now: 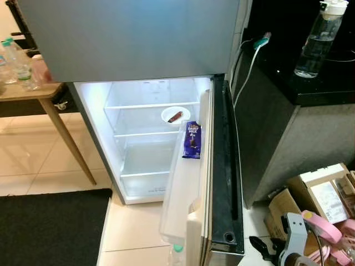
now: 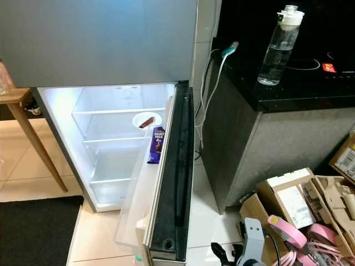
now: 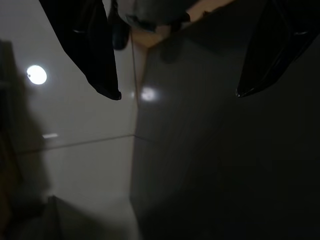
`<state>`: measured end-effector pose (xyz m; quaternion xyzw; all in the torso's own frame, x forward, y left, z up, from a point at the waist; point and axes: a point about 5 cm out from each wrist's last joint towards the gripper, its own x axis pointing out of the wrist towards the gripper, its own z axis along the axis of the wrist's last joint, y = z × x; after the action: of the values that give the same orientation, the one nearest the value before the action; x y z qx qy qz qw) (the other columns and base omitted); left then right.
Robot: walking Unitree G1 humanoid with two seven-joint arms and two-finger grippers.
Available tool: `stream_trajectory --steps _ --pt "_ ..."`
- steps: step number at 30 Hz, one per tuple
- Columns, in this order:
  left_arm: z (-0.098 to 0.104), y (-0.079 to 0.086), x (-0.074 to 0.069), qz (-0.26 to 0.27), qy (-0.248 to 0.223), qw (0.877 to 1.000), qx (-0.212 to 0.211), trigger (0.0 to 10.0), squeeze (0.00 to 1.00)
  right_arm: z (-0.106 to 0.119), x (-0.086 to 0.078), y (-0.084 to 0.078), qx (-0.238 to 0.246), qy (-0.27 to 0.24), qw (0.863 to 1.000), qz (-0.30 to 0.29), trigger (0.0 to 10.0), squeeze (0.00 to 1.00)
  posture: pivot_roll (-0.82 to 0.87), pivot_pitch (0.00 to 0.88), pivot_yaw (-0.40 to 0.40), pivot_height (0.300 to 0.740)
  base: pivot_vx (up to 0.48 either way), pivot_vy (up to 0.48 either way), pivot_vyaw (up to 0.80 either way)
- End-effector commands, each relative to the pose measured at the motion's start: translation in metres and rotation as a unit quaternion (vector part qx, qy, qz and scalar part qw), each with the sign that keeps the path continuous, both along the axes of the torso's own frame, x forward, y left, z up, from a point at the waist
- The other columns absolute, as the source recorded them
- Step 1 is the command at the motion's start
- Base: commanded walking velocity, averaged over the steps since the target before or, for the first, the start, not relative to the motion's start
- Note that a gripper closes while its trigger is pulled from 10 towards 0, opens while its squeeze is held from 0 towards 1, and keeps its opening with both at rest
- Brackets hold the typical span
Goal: Restocking fridge
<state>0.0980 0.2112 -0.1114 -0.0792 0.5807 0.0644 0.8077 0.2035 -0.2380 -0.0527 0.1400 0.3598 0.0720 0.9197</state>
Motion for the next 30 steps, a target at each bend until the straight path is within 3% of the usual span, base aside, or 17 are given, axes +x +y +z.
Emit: stream_trajectory --steps 1,14,20,30 --pt "0.000 0.001 0.000 -0.003 0.000 1.000 0.004 10.0 0.00 -0.004 -0.008 -0.004 -0.008 0.018 1.000 -0.013 10.0 0.00 -0.04 0.028 -0.008 0.740 0.000 0.000 0.00" --pt "0.000 0.001 0.000 -0.006 0.002 1.000 0.003 10.0 0.00 -0.019 -0.033 -0.009 -0.041 0.075 0.996 -0.039 10.0 0.00 -0.04 0.026 -0.007 0.740 0.000 0.000 0.00" --pt "0.000 0.000 0.000 -0.013 0.004 1.000 0.003 10.0 0.00 -0.028 -0.051 -0.007 -0.046 0.108 0.992 -0.043 10.0 0.00 -0.04 0.022 -0.007 0.740 -0.266 0.000 0.00" --pt "0.000 0.000 0.000 -0.016 0.004 1.000 0.005 10.0 0.00 -0.034 -0.065 -0.008 -0.050 0.132 0.989 -0.050 10.0 0.00 -0.04 0.018 -0.005 0.740 -0.284 0.000 0.00"
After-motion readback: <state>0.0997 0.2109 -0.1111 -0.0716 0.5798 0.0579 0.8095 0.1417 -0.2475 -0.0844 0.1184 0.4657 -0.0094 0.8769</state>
